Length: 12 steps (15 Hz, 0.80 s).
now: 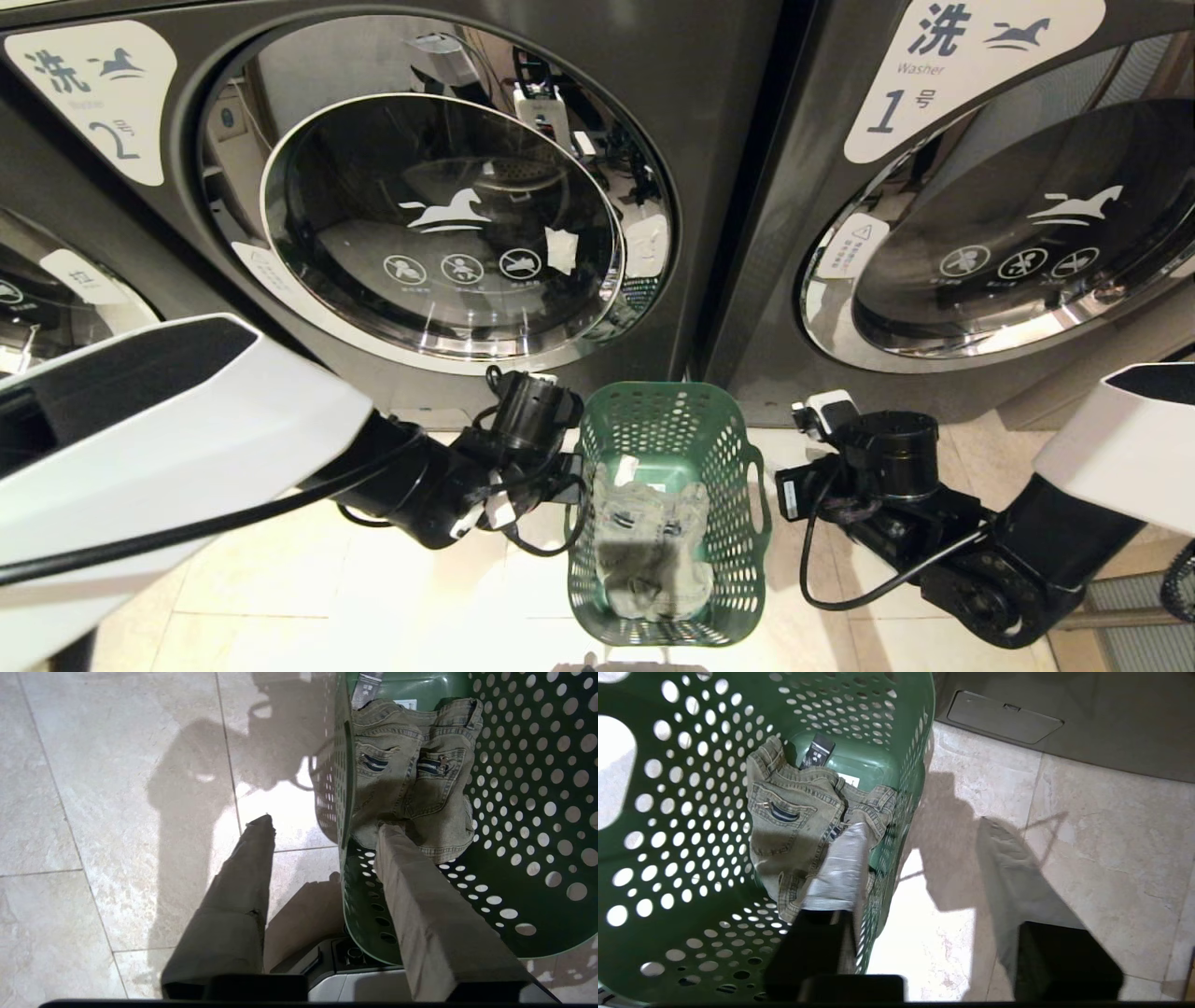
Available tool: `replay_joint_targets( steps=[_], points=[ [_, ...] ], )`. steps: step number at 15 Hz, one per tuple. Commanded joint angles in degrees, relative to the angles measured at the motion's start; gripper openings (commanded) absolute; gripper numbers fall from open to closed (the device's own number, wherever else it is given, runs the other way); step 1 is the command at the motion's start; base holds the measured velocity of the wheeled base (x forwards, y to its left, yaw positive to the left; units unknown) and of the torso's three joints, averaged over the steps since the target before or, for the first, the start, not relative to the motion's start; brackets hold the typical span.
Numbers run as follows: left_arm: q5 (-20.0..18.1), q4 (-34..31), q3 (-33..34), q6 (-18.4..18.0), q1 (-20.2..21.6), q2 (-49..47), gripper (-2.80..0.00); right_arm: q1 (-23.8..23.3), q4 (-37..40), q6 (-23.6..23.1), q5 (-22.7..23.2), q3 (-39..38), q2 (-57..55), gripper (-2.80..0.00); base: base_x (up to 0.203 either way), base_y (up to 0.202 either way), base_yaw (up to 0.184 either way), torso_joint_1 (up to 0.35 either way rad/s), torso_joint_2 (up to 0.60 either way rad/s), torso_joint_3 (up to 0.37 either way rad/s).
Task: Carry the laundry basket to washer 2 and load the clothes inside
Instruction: Pick up the clothes basket and put it beside the washing machine, then open the lid of the washing machine
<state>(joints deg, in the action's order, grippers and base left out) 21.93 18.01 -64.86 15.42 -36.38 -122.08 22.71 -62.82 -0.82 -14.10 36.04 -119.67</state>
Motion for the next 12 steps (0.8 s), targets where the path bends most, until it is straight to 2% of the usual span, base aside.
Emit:
replay_joint_targets(
  steps=[1,4,7,9,10,12],
  points=[
    [1.2,0.2,3.4,0.7,0.0,5.3,-2.80,0.1,-0.5,-0.1,-0.1,-2.5,4.9,-2.80,0.000,0.000,0.000,0.000,0.00,0.000],
    [2.1,0.0,9.0,2.2,0.9,12.9,-2.80,0.1,-0.3,-0.4,-0.2,-8.0,12.3,-2.80,0.000,0.000,0.000,0.000,0.00,0.000],
    [2.6,-0.9,15.0,3.8,4.0,22.6,-2.80,0.0,0.0,-1.6,-0.1,-15.5,20.8,-2.80,0.000,0.000,0.000,0.000,0.00,0.000],
    [2.6,-0.8,22.9,4.2,6.7,28.6,-2.80,-0.7,0.1,-1.8,-0.2,-19.9,26.2,-2.80,0.000,0.000,0.000,0.000,0.00,0.000],
    [2.6,-0.7,26.3,4.2,8.5,31.8,-2.80,-1.8,0.4,-1.7,-0.1,-23.2,28.7,-2.80,0.000,0.000,0.000,0.000,0.00,0.000],
    [2.2,-0.7,32.3,4.3,12.4,38.8,-2.80,-7.8,0.8,-1.8,-0.1,-27.7,34.5,-2.80,0.000,0.000,0.000,0.000,0.00,0.000]
  ],
)
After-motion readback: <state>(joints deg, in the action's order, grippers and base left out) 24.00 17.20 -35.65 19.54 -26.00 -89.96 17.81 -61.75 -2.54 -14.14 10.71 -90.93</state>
